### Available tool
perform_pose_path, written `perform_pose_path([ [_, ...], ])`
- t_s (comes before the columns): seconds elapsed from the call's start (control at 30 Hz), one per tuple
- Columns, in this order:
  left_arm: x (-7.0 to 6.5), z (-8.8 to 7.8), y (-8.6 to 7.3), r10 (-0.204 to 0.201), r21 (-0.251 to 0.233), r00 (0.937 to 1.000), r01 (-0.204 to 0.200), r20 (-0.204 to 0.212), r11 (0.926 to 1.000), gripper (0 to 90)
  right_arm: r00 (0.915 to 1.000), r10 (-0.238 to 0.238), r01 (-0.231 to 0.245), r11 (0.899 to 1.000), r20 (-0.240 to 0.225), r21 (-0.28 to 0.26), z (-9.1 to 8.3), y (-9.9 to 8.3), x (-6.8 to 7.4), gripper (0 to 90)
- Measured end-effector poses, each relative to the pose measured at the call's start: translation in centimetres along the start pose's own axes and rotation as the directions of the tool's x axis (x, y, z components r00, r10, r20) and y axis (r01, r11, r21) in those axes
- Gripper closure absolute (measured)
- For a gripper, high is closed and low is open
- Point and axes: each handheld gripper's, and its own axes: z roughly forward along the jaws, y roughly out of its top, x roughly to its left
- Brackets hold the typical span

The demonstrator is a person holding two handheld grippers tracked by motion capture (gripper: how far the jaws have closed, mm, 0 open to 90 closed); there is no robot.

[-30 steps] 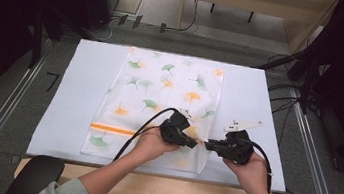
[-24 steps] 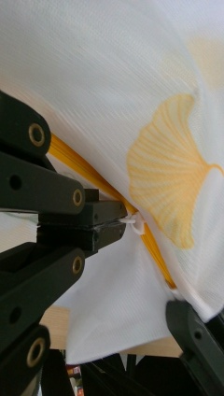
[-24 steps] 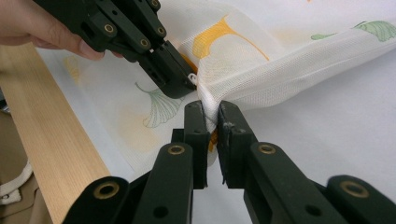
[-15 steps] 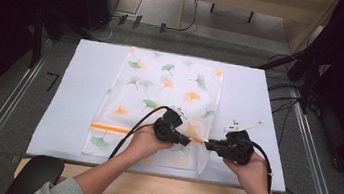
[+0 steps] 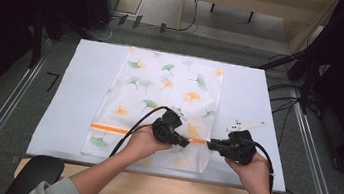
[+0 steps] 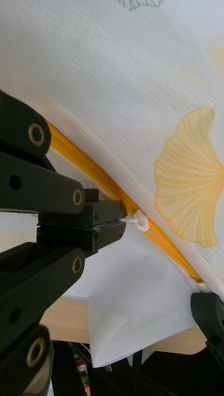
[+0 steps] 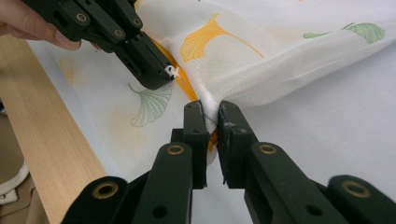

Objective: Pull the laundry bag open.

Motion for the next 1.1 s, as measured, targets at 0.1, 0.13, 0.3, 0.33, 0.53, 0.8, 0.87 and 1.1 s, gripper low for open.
perform_pose_path([
  [0.1,0.3,-0.2,-0.1,-0.008,0.006,0.9999,0.008,-0.008,0.9999,90.0,0.9999,-0.011,0.011,1.0,0.0,0.003,0.2,0.0,0.1,84.1],
  [0.13,0.4,-0.3,-0.2,-0.006,0.007,0.9999,0.006,-0.011,1.0,90.0,0.9999,-0.011,0.011,1.0,-0.001,0.003,0.2,0.0,0.1,84.1],
  [0.3,0.9,-0.4,-0.4,-0.015,0.014,0.9998,0.015,-0.016,0.9998,90.0,0.9999,-0.011,0.011,1.0,0.0,0.004,0.1,0.0,0.1,84.2],
  [0.33,1.0,-0.5,-0.5,-0.02,0.015,0.9996,0.02,-0.017,0.9997,90.0,1.0,-0.008,0.008,1.0,0.0,0.007,0.1,0.0,0.1,84.1],
  [0.53,1.6,-1.0,-1.0,-0.062,0.017,0.9978,0.063,-0.021,0.9979,90.0,1.0,-0.005,0.005,1.0,0.0,0.005,0.1,0.0,0.0,84.1],
  [0.8,1.4,-1.1,-1.2,-0.057,0.032,0.9978,0.058,-0.032,0.9978,90.0,1.0,-0.008,0.008,1.0,0.004,0.014,0.2,0.0,0.1,84.1],
  [0.87,1.4,-1.1,-1.2,-0.051,0.035,0.9981,0.052,-0.035,0.998,90.0,1.0,-0.009,0.008,1.0,0.004,0.015,0.2,-0.1,0.1,84.1],
  [1.1,1.9,-1.3,-1.5,-0.056,0.046,0.9969,0.059,-0.055,0.9972,90.0,0.9999,-0.013,0.013,1.0,0.003,0.019,0.3,0.0,0.2,84.0],
])
